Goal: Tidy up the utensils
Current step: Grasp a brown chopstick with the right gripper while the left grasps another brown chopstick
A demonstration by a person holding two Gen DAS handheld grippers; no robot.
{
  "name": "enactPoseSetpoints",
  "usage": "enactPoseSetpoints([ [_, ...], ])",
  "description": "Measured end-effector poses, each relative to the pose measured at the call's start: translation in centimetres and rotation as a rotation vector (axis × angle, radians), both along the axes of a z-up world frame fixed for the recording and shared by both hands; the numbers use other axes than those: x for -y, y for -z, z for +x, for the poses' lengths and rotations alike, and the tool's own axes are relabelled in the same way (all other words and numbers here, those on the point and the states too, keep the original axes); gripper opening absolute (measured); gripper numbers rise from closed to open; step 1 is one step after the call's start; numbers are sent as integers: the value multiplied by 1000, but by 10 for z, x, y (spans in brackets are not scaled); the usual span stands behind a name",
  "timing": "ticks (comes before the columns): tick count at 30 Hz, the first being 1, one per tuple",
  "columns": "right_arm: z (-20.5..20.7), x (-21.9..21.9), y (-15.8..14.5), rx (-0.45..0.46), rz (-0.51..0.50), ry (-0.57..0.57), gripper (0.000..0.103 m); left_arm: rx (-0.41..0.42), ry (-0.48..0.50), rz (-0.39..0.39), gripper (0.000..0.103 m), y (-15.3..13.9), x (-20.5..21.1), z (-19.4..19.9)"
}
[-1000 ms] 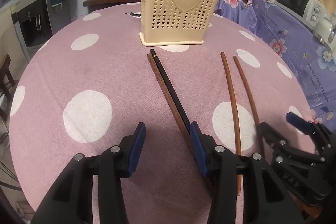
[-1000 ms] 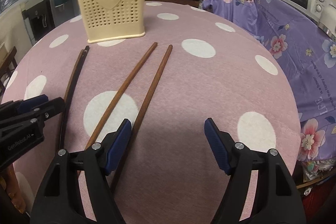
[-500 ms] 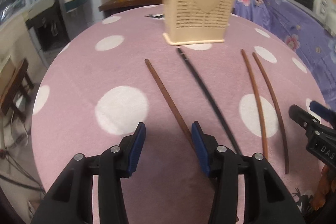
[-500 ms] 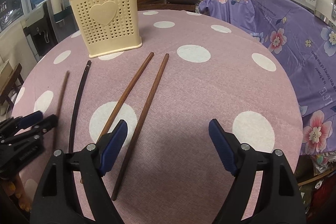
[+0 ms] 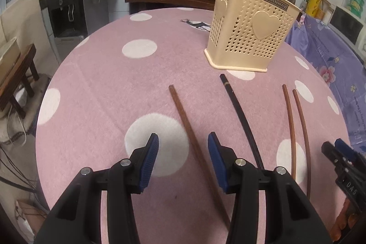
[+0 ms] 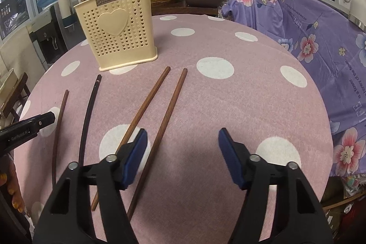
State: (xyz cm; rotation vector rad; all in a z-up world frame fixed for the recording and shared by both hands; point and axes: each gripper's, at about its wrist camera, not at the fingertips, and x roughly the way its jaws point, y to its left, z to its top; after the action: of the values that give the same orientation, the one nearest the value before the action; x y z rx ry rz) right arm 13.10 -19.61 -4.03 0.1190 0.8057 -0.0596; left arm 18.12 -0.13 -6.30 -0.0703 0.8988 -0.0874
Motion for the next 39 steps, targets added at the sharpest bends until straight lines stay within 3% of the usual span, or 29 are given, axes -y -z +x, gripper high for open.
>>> enactPoseSetpoints([
  [4, 25, 2, 2, -24, 23, 3, 44, -14, -1, 20, 45, 6, 6, 12],
  [11, 60, -6, 8, -72, 26, 13, 35, -30, -28, -10, 40, 12, 0, 20],
  [17, 85, -6, 22, -132, 45, 25, 24, -29, -45, 22, 25, 12, 5, 31],
  [24, 100, 1, 22, -121, 47, 53, 14, -12, -25, 68, 17, 13, 13, 41],
  [27, 107, 3, 21, -128, 58, 58, 14, -25, -11, 58, 11, 12, 14, 49],
  [39, 117, 2, 23, -128, 57, 57, 13, -31, 7, 74, 11, 13, 20, 54],
])
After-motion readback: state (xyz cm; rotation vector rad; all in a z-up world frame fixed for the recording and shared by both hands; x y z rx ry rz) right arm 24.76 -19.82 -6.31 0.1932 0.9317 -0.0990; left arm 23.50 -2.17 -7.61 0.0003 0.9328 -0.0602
